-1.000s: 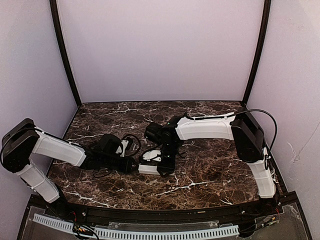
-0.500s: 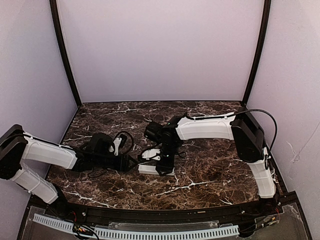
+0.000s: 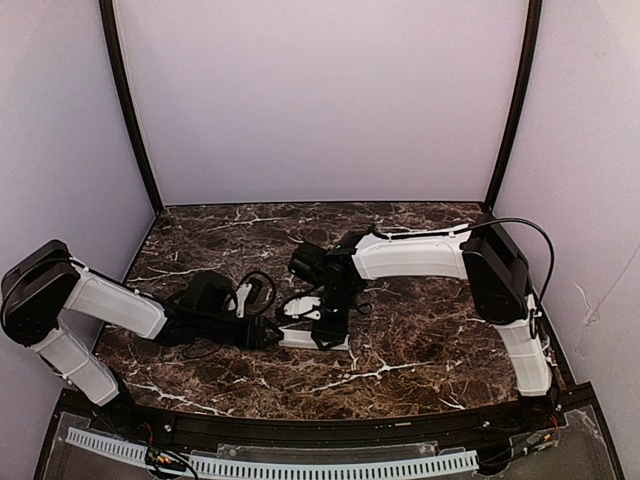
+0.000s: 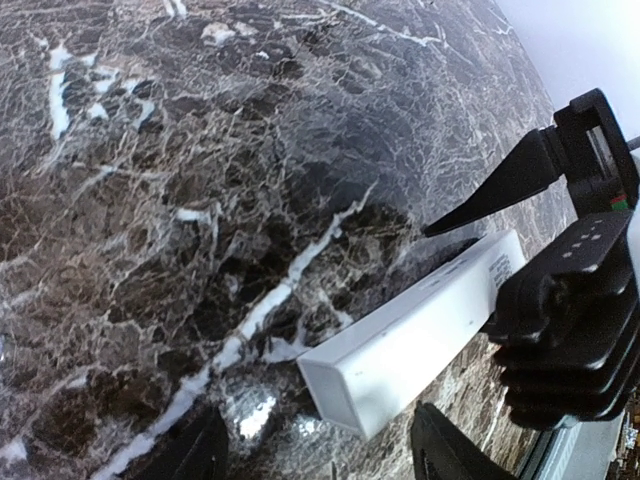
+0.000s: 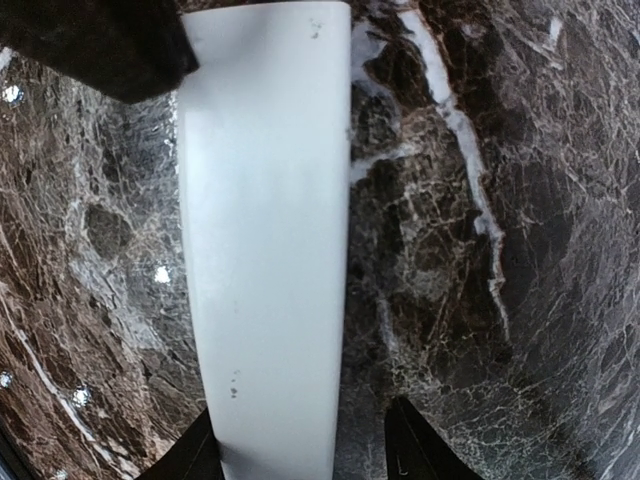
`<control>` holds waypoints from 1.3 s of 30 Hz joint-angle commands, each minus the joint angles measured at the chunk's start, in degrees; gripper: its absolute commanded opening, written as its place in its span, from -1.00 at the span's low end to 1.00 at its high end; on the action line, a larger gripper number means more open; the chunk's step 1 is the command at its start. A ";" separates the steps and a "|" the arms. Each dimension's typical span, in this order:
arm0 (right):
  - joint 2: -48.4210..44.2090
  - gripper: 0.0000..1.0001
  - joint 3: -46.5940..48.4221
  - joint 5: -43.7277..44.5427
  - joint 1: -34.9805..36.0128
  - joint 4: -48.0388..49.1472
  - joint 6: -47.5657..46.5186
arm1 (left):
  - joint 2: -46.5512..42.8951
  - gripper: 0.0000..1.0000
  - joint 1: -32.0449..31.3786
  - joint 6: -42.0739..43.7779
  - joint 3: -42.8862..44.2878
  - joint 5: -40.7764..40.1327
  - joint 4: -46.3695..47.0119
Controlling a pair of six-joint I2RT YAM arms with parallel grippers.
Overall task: Load the batteries into the remote control
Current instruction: Load the battery cover onto the remote control without the battery cover.
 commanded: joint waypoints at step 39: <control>0.53 0.01 -2.21 0.02 -0.63 1.09 0.49 | 1.67 -0.07 -0.74 -2.65 2.86 -1.82 -0.63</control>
